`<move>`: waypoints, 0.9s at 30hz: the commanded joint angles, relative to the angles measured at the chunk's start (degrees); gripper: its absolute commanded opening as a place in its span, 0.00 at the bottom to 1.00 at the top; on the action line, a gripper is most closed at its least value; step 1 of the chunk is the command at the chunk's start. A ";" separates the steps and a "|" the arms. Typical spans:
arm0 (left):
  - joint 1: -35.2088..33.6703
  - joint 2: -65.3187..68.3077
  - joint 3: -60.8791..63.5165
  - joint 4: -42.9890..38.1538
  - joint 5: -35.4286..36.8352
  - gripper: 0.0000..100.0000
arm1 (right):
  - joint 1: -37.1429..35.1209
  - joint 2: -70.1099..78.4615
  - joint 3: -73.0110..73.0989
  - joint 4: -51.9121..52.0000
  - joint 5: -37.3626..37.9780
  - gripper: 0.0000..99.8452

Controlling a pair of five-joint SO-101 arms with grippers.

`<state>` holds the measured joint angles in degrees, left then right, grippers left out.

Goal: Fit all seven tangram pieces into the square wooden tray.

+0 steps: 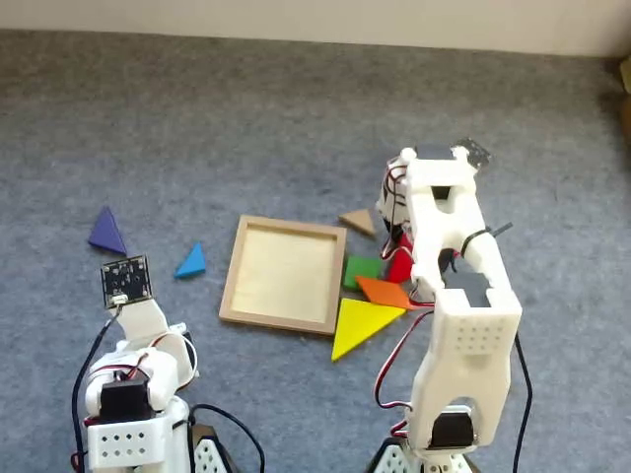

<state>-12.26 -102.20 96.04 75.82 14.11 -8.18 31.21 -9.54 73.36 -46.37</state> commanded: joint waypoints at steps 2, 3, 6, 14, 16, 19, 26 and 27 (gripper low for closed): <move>0.66 -2.42 1.10 0.18 0.35 0.01 | 1.19 -1.45 -2.59 -1.80 -0.79 0.34; 0.66 -2.42 1.10 0.18 0.35 0.01 | 1.19 -1.45 -2.51 -2.95 -1.49 0.34; 0.66 -2.42 1.10 0.18 0.35 0.01 | 1.54 -1.45 -2.51 -5.49 -4.84 0.34; 0.92 -2.42 1.10 0.18 0.35 0.01 | 1.89 -1.54 -2.51 -5.32 -5.10 0.34; 0.92 -2.42 1.10 0.18 0.35 0.01 | 2.15 -1.54 -2.42 -4.00 -5.10 0.34; 0.92 -2.42 1.10 0.18 0.35 0.01 | 2.24 -1.54 -2.42 -2.07 -5.10 0.34; 0.92 -2.42 1.10 0.18 0.35 0.01 | 2.15 -1.45 -2.33 -0.40 -5.10 0.34; 0.92 -2.42 1.10 0.18 0.35 0.01 | 2.15 -1.36 -2.33 -0.40 -5.10 0.33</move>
<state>-12.26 -102.20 96.04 75.82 14.11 -7.03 31.21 -9.54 72.13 -50.77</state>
